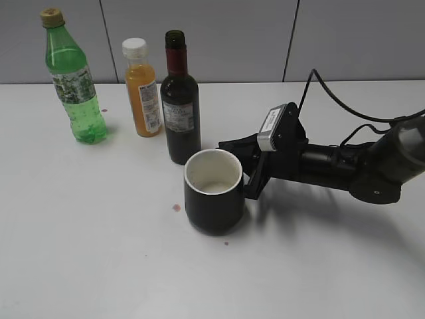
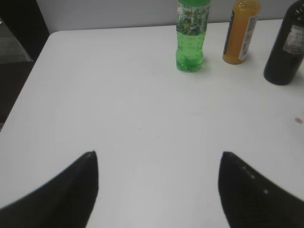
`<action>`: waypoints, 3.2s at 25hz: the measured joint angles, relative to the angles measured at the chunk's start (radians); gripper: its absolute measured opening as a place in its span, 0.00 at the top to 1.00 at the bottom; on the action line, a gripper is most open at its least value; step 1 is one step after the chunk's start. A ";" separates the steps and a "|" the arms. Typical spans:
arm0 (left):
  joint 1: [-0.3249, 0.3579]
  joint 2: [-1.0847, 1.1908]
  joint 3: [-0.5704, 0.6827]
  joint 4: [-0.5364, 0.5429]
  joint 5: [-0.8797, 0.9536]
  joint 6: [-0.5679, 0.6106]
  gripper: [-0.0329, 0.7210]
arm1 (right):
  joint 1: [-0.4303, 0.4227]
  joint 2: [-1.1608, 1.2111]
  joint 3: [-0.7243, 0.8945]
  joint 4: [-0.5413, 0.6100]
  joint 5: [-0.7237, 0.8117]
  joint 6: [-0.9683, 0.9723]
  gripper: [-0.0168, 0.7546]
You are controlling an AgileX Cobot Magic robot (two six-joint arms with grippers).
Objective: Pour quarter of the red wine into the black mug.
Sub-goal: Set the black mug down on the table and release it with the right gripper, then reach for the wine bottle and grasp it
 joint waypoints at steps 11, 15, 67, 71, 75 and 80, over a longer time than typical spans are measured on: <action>0.000 0.000 0.000 0.000 0.000 0.000 0.18 | 0.000 0.032 -0.012 0.017 -0.006 0.034 0.87; 0.000 0.000 0.000 0.000 0.000 0.000 0.18 | 0.000 0.032 -0.013 0.023 -0.024 0.043 0.60; 0.000 0.000 0.000 0.000 0.000 0.000 0.18 | -0.179 -0.202 -0.512 0.942 1.565 -0.155 0.34; 0.000 0.000 0.000 0.000 0.000 0.000 0.18 | -0.253 -0.203 -0.645 1.080 1.841 -0.290 0.34; 0.000 0.000 0.000 0.000 0.000 0.000 0.18 | -0.302 -0.203 -0.714 1.086 2.096 -0.321 0.34; 0.000 0.000 0.000 0.000 0.000 0.000 0.18 | -0.309 -0.212 -0.715 1.022 2.337 -0.327 0.34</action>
